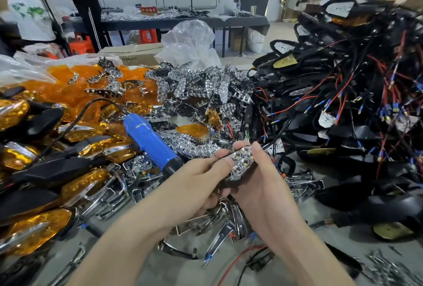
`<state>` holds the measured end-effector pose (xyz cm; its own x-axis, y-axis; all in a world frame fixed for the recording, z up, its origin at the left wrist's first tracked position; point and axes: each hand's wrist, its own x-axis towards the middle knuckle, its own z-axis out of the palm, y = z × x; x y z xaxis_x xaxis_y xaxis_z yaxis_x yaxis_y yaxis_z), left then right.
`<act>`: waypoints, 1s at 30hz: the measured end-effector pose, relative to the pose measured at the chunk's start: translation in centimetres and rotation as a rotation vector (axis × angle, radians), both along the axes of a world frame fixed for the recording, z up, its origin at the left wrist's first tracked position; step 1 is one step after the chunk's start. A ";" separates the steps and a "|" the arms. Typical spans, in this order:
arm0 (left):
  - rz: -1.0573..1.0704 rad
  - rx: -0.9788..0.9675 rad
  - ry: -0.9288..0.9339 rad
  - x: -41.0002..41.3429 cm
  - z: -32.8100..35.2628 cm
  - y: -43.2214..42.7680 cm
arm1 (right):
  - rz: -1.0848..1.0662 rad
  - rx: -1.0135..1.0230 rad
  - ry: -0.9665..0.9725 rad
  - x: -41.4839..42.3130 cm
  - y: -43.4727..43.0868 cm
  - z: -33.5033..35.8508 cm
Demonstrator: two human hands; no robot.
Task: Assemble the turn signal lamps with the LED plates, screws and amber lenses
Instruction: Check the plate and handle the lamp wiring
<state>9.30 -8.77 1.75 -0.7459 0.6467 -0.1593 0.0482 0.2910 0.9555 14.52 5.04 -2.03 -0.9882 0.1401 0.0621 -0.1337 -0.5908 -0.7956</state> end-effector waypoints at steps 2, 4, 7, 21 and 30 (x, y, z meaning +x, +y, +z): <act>-0.007 0.012 -0.037 0.0 0.1 -0.2 | 0.013 0.021 0.008 0.1 0.0 0.0; -0.016 0.023 -0.066 -0.1 0.2 -0.3 | 0.018 0.034 0.022 0.1 -0.1 0.0; -0.019 0.063 -0.089 -0.1 0.1 -0.3 | -0.020 0.075 0.032 0.0 -0.1 -0.3; 0.015 -0.042 0.421 0.1 -2.1 0.8 | -0.183 0.176 0.093 -0.4 0.1 -1.6; 0.117 -0.107 0.578 0.4 -2.3 1.0 | -0.267 0.249 0.043 -0.1 -0.1 -1.8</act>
<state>9.69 -7.76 -0.58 -0.7966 0.5575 0.2338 0.5131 0.4190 0.7491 14.39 4.98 -3.80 -0.9144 0.3685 0.1678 -0.2940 -0.3193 -0.9009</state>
